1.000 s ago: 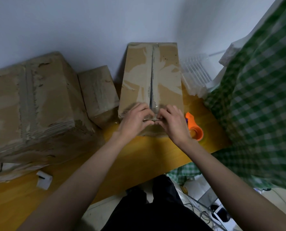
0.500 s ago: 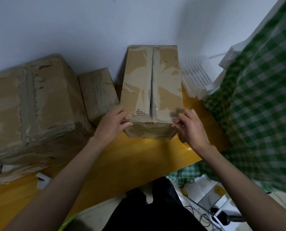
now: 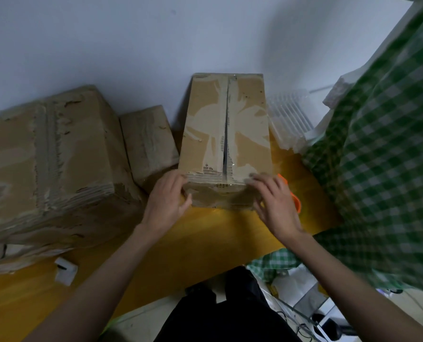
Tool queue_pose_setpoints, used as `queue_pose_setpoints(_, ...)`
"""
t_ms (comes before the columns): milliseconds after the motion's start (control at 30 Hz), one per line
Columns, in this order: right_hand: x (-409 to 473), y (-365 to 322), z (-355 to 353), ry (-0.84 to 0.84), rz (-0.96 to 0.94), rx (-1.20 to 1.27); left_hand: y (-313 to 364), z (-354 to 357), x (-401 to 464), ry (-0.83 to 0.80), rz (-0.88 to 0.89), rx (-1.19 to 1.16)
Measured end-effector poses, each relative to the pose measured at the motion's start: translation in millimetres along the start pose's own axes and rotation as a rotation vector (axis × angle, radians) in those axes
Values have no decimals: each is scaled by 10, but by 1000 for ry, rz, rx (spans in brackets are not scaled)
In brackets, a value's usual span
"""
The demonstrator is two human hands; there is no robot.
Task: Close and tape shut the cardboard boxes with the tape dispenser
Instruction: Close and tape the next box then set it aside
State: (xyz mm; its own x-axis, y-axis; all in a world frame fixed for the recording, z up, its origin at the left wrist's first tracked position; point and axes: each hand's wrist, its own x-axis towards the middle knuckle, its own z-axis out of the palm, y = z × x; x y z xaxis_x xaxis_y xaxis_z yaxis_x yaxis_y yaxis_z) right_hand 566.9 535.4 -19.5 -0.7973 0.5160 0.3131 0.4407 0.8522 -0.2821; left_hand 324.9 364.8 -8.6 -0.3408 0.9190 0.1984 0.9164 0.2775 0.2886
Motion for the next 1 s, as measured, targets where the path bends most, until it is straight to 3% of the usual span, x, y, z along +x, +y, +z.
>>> queue_pose_setpoints(133, -90, -97, 114, -133, -48, 21, 230, 237, -108, -190, -1, 6)
queue_pose_setpoints(233, -57, -76, 72, -145, -70, 31, 313, 266, -38, -215, 9, 47)
queue_pose_setpoints(367, 119, -22, 41, -224, -186, 49, 461, 273, 229, -285, 174, 73)
queue_pose_setpoints(600, 353, 191, -17, -336, -302, 106, 436, 239, 636, -354, 154, 115)
queue_pose_setpoints(1000, 374, 268, -28, -381, -326, 247, 186, 203, 2198, -505, 111, 193)
